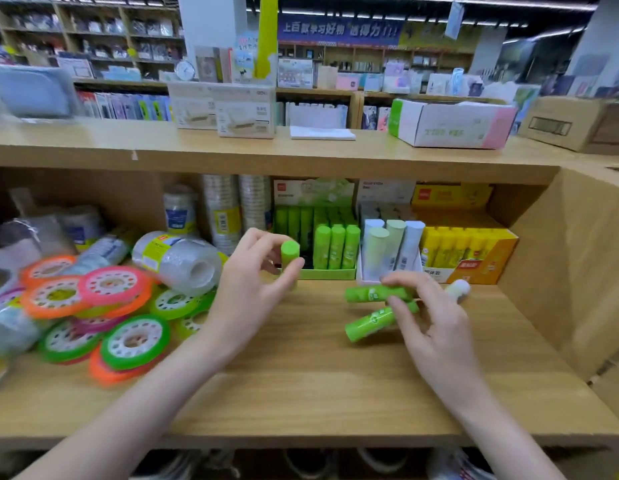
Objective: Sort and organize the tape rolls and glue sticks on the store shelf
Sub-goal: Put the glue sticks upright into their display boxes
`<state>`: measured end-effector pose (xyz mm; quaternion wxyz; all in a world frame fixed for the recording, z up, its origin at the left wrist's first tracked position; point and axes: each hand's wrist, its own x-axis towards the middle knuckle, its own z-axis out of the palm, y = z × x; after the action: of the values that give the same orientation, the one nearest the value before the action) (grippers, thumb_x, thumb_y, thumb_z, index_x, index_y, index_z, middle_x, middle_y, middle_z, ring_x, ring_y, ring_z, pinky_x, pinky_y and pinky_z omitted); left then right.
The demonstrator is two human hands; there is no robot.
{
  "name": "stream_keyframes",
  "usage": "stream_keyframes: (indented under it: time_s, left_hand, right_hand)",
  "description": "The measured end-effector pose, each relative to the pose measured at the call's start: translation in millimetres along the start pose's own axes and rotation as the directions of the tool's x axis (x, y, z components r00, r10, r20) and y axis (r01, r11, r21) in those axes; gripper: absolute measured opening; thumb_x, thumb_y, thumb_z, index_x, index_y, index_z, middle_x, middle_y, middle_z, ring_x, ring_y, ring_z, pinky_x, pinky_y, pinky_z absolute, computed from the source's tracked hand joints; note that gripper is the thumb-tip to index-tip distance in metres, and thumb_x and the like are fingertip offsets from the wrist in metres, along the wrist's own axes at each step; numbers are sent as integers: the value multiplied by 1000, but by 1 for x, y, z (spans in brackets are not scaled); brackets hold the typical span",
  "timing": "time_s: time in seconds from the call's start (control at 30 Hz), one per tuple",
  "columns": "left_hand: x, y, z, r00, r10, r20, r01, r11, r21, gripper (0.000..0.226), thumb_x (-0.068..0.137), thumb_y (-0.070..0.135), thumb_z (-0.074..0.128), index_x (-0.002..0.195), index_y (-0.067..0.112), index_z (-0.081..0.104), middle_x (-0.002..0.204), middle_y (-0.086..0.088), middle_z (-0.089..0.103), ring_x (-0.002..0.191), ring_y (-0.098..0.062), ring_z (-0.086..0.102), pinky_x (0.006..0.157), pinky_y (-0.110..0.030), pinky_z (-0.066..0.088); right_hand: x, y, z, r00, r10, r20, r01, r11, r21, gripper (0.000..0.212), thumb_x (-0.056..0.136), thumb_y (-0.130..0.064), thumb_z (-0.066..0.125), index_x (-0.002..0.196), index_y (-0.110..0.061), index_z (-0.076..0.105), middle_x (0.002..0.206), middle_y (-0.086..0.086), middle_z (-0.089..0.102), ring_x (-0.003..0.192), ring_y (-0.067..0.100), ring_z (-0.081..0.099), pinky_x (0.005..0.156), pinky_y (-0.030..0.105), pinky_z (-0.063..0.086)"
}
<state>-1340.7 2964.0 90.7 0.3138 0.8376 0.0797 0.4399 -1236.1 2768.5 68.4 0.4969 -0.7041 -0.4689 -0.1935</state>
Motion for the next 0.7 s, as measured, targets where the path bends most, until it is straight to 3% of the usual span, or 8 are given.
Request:
stream_keyframes:
  time_s: [0.1,0.23,0.3,0.37,0.53,0.6,0.7]
  left_hand:
    - [7,-18,-13,999,18,48,-21,998,59,28,80,25,61,100,7,65,88,4,53,74,1,51,70,-1,37]
    - [11,-32,-15,985,60,161,-71,996,60,26,86,15,65,111,7,63,94,3,59,75,-1,51,70,0,35]
    - [12,-37,-12,966,74,246,-102,989,104,34,89,17,61,122,14,58,104,0,61,80,-3,51,77,-11,40]
    - [11,-40,-8,942,58,330,-107,985,133,43,90,18,58,132,22,49,112,-1,59,92,-16,54,85,-26,42]
    - [10,-42,4,828,0,560,-153,962,226,60,92,16,54,145,27,27,134,0,47,122,-21,43,101,-37,34]
    - [8,-44,7,819,18,573,-194,949,247,55,94,21,50,144,23,28,136,0,45,125,-22,39,104,-32,29]
    - [6,-42,7,837,104,537,-249,946,205,46,97,31,44,141,22,37,136,1,46,126,-19,37,105,-30,25]
  right_hand:
    - [14,-3,23,999,19,44,-16,998,-69,17,87,-13,53,102,-16,57,96,-7,60,91,-2,53,81,5,36]
    - [22,-1,39,985,29,168,-12,995,-102,18,84,-15,55,102,-13,57,94,-9,59,87,-7,50,77,1,33]
    - [22,-1,43,962,53,269,-39,998,-54,18,84,-17,54,102,-15,57,99,-9,60,90,-9,51,74,3,34]
    - [21,-1,48,939,61,340,-42,997,-61,18,84,-17,53,102,-16,58,104,-10,60,97,-11,50,76,3,34]
    - [17,0,51,938,142,317,-117,989,-96,31,86,-12,60,115,-18,51,110,-21,51,102,-15,45,87,5,37]
    - [15,1,49,936,161,314,-118,981,-151,36,84,-8,64,114,-21,50,108,-16,51,99,-13,46,86,5,36]
    - [16,0,39,959,128,254,-54,959,-278,29,84,-12,63,112,-12,56,105,-7,52,98,6,50,87,12,34]
